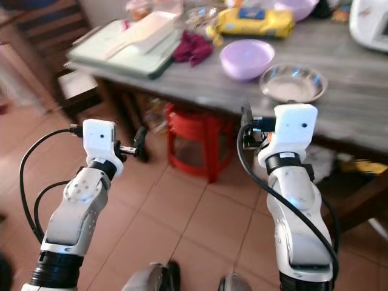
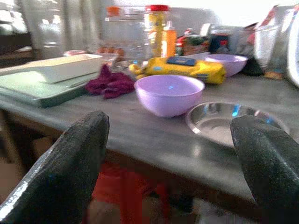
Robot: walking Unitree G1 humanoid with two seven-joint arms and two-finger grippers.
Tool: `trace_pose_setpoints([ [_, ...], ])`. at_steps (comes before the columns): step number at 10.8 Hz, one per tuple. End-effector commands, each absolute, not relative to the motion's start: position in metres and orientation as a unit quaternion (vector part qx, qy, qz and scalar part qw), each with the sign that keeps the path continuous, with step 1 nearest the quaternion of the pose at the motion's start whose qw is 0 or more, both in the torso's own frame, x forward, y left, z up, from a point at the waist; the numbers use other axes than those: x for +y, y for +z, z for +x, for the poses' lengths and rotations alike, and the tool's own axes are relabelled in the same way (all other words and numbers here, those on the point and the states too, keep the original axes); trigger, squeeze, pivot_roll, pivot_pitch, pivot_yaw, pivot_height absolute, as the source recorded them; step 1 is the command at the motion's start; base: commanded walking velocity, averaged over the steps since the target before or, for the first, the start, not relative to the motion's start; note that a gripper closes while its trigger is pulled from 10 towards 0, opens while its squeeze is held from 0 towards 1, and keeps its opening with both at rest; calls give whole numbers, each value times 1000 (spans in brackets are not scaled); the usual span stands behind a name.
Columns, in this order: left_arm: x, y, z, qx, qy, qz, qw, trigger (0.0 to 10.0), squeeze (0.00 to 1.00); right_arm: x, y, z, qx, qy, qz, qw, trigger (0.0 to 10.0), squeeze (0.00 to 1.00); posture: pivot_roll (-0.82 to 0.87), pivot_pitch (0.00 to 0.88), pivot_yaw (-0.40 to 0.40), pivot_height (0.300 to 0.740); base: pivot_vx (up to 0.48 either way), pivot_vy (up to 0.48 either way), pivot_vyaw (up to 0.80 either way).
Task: Setting the table
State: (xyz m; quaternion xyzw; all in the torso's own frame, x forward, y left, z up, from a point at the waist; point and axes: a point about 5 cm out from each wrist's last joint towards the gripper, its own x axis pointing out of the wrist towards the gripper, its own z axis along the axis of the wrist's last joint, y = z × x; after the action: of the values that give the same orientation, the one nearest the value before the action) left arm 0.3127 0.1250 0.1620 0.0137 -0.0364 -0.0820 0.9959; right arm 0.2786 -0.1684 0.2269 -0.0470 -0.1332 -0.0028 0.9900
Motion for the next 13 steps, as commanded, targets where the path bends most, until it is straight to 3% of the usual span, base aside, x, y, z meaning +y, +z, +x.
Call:
trace_pose_setpoints([
  [1,126,160,310,-32,-82,22,996,10000,0,-172,221,278,-117,-13,-37,992,10000,0,-146,180,113,740,-307,0,0],
  [5,126,159,309,-31,-85,25,996,10000,0,-174,215,281,-90,-27,-16,995,10000,0,-146,182,111,740,-307,0,0],
  [8,125,158,309,-30,-87,25,996,10000,0,-176,213,284,-85,-40,-52,994,10000,0,-147,184,110,740,-301,0,0],
  [13,124,157,308,-37,-95,31,994,10000,0,-177,203,282,-58,-37,0,998,10000,0,-154,197,108,740,-228,0,0],
])
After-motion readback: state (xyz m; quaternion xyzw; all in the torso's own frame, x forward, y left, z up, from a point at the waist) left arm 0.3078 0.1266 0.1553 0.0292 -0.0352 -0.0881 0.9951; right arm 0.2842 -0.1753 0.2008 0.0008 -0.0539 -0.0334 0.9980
